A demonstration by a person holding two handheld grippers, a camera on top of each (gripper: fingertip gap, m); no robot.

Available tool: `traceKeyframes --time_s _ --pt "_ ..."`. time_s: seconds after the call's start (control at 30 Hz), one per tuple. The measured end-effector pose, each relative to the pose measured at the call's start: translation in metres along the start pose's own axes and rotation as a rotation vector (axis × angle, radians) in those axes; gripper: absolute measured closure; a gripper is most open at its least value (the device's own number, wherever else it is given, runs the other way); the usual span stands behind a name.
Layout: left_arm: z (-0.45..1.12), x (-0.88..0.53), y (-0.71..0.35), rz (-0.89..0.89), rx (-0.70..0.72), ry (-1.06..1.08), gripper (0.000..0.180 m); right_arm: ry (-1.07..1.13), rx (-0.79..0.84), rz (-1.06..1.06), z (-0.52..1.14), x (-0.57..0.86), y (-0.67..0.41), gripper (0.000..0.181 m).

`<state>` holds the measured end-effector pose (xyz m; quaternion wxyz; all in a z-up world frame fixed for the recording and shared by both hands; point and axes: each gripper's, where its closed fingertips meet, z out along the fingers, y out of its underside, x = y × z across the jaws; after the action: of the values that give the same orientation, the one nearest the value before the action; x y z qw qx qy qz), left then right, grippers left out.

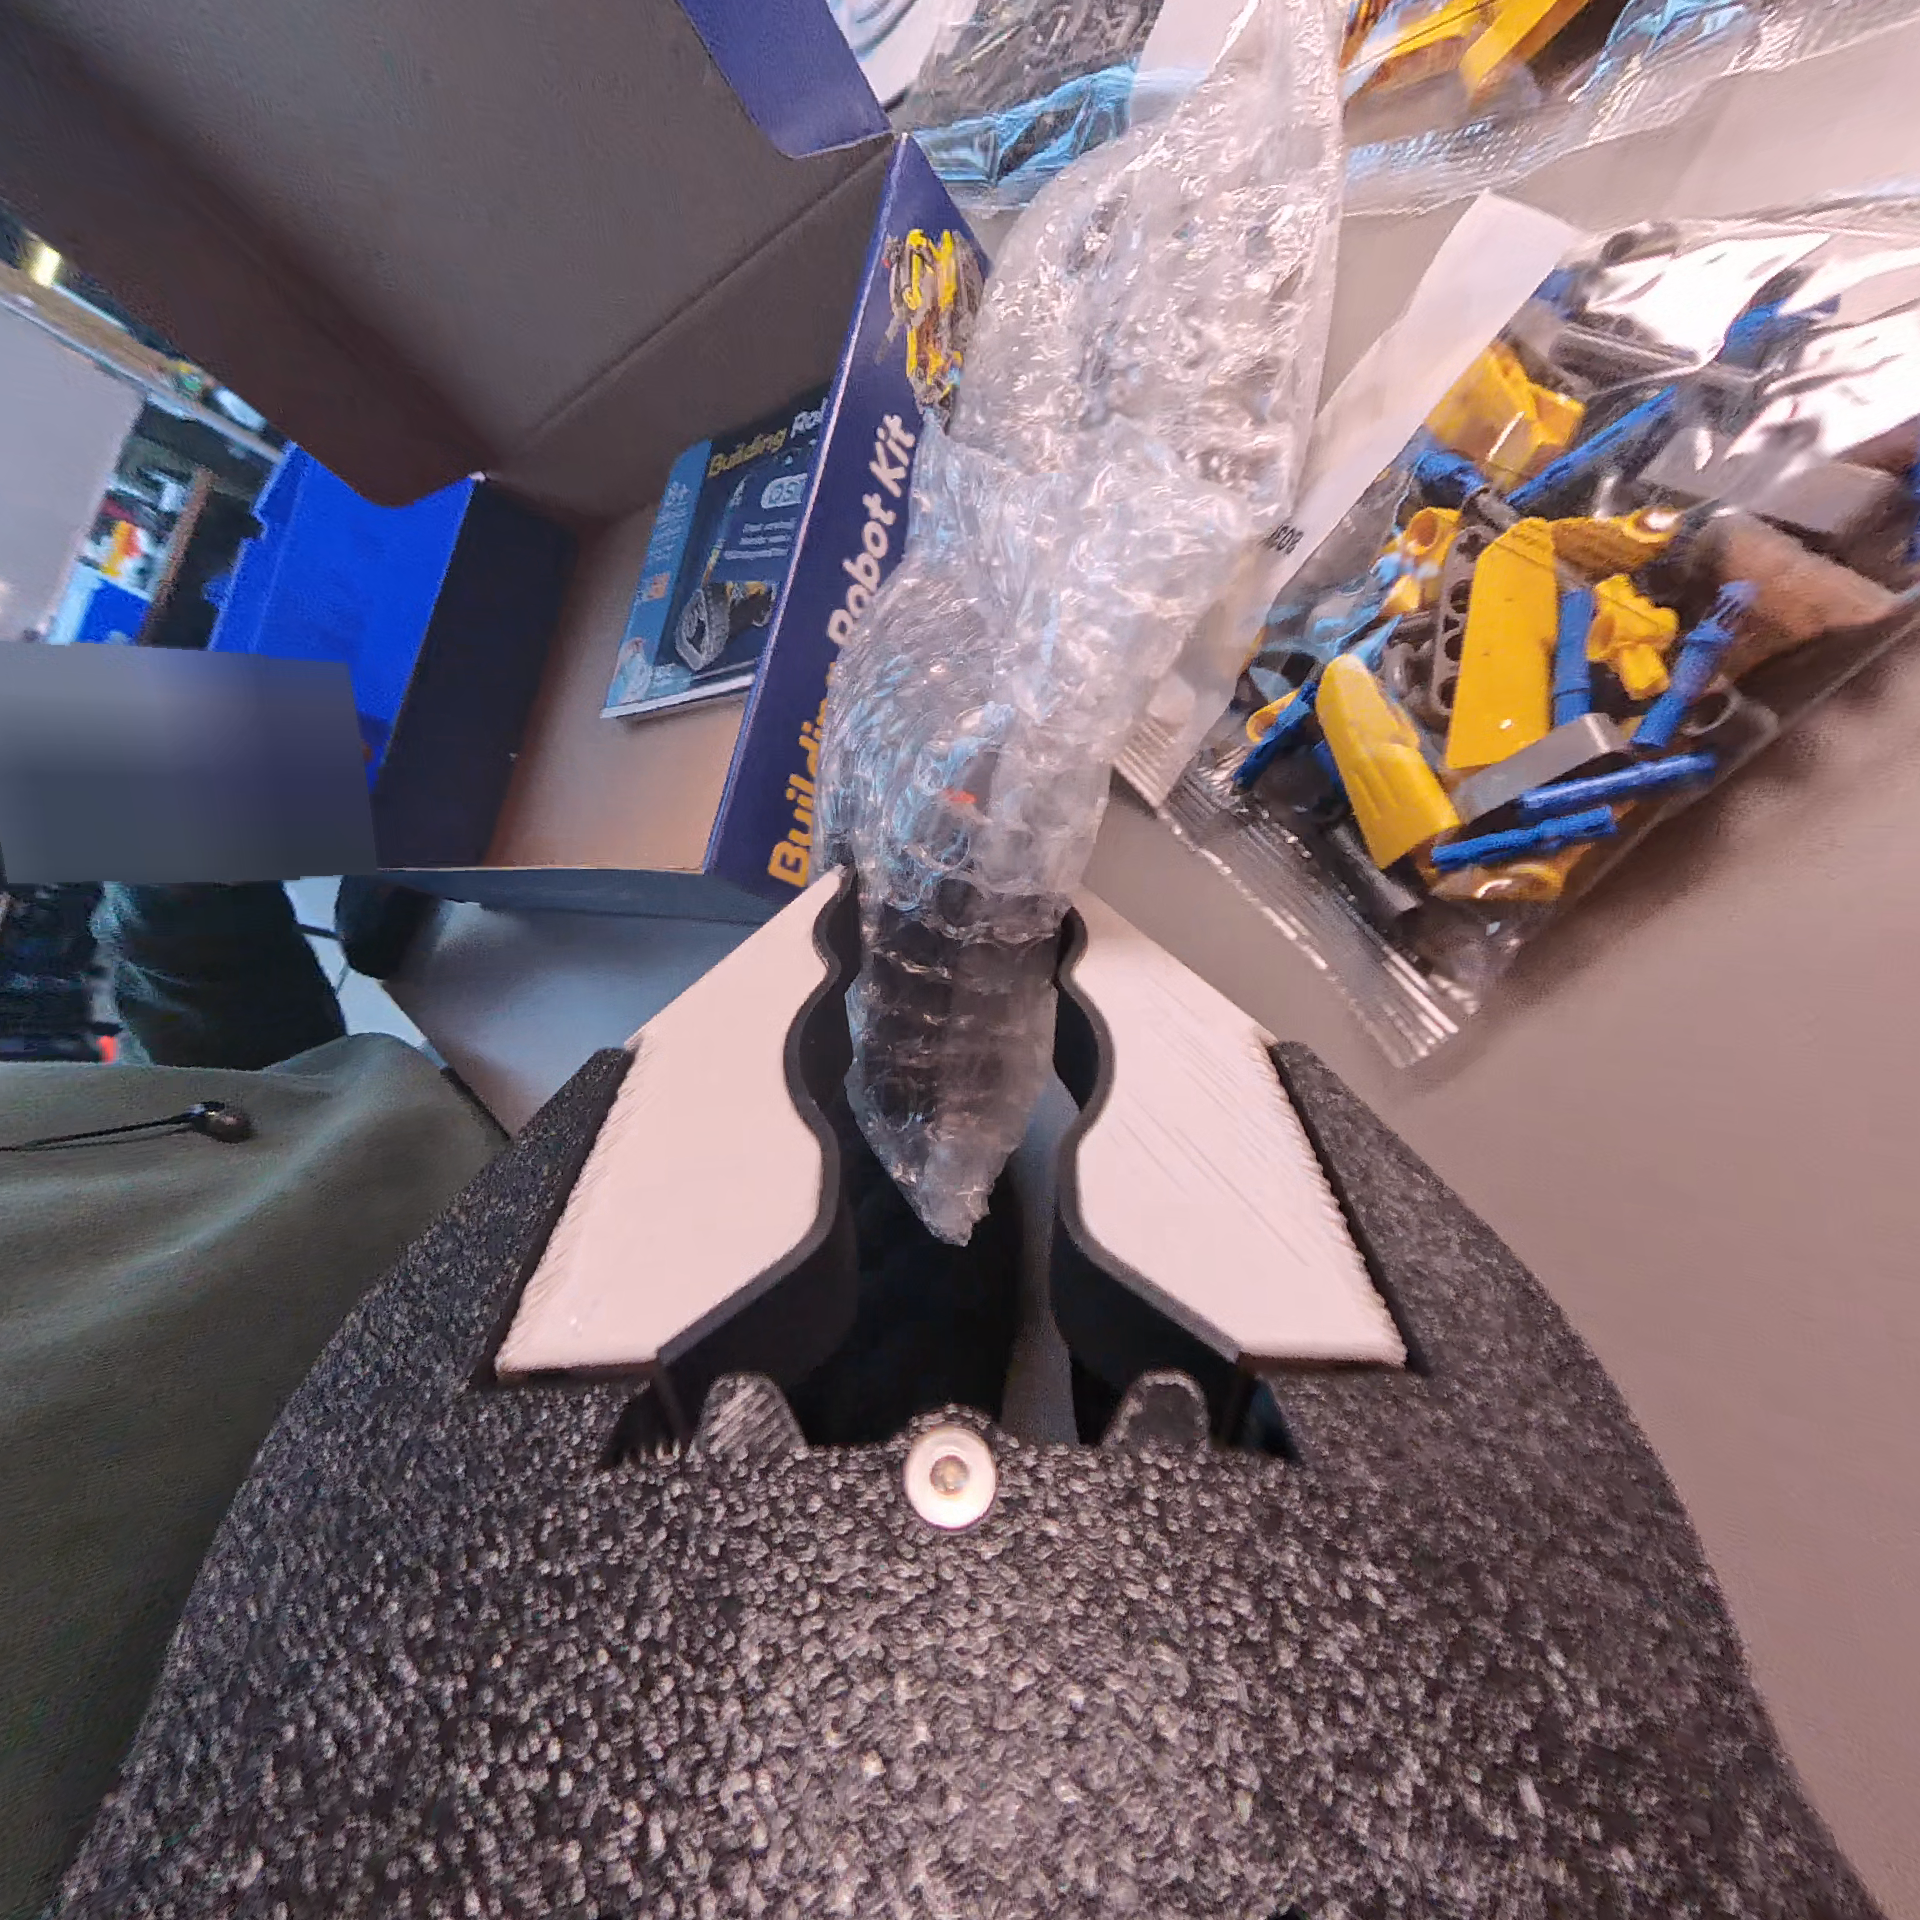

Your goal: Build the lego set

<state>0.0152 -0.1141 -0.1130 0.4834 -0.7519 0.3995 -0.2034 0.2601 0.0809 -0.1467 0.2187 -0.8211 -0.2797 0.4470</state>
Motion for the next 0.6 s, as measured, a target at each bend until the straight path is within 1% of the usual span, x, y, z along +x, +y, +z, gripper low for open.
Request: traceKeyframes --time_s 0.1,0.17,0.23,0.27,0.33,0.37,0.43,0.5,0.57,0.6 --pt "0.003 -0.001 -0.005 0.027 0.001 -0.009 0.138 0.088 -0.091 -0.075 0.010 0.019 -0.004 0.139" --pt "0.002 -0.005 -0.011 0.023 0.024 -0.033 0.138 0.196 -0.122 -0.151 0.014 0.034 -0.011 0.132" --pt "-0.001 -0.012 -0.012 0.009 0.041 -0.076 0.138 0.363 -0.133 -0.311 0.009 0.048 -0.024 0.127" --pt "-0.003 -0.016 -0.013 0.000 0.051 -0.097 0.138 0.427 -0.136 -0.384 0.005 0.051 -0.030 0.119" --pt "-0.008 -0.021 -0.014 -0.020 0.077 -0.133 0.138 0.503 -0.109 -0.456 -0.005 0.052 -0.045 0.106" --pt "-0.010 -0.024 -0.014 -0.029 0.090 -0.152 0.138 0.529 -0.064 -0.496 -0.011 0.051 -0.058 0.106" --pt "-0.015 -0.031 -0.014 -0.048 0.113 -0.190 0.138 0.509 0.046 -0.581 -0.019 0.032 -0.083 0.107" --pt "-0.019 -0.039 -0.014 -0.068 0.134 -0.226 0.138 0.361 0.126 -0.643 -0.013 -0.008 -0.097 0.114" --pt "-0.020 -0.046 -0.015 -0.081 0.146 -0.255 0.138 0.196 0.119 -0.719 0.004 -0.053 -0.098 0.128" --pt "-0.019 -0.050 -0.016 -0.082 0.150 -0.268 0.138 0.138 0.086 -0.765 0.017 -0.070 -0.094 0.130"
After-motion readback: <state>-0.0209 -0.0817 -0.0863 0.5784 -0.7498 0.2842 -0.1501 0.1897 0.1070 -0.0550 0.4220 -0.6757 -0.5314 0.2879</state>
